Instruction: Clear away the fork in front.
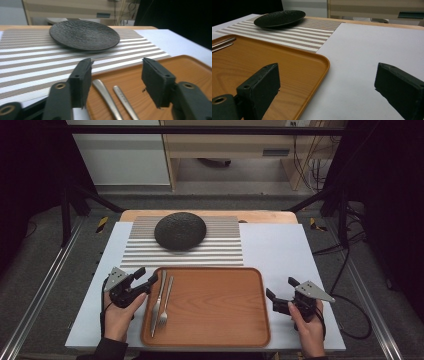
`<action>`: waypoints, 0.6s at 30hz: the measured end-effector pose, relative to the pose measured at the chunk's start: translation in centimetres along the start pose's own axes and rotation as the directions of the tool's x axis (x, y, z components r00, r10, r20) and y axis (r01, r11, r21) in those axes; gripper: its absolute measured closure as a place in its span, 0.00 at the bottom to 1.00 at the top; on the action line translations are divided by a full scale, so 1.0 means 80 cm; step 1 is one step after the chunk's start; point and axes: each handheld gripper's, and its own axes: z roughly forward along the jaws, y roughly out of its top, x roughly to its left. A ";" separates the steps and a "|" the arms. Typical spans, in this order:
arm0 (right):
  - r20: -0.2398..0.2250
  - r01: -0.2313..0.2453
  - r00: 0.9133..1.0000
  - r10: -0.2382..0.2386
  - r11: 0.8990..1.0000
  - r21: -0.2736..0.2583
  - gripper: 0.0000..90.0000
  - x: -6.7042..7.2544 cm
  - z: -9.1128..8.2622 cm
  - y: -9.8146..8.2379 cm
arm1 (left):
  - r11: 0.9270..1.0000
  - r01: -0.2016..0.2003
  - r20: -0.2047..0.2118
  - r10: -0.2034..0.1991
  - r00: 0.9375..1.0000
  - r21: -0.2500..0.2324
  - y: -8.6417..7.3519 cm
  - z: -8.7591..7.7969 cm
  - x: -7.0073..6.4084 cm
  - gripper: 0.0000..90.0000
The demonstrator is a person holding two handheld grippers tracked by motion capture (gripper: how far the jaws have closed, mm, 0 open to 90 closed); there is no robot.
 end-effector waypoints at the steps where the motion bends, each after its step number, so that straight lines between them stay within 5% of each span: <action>1: 0.000 0.001 1.000 -0.001 1.000 -0.001 0.07 0.000 0.000 0.000 | 1.000 -0.009 -0.003 0.009 1.000 0.002 -0.002 0.000 0.000 0.41; 11: 0.001 0.009 1.000 -0.009 1.000 -0.007 0.07 0.001 -0.002 0.000 | 0.996 -0.084 -0.035 0.083 0.996 -0.024 -0.006 -0.008 0.000 0.33; 18: -0.001 0.020 1.000 -0.020 1.000 -0.012 0.07 0.002 -0.003 0.001 | 0.985 -0.168 -0.088 0.164 0.983 -0.041 -0.006 -0.015 0.003 0.26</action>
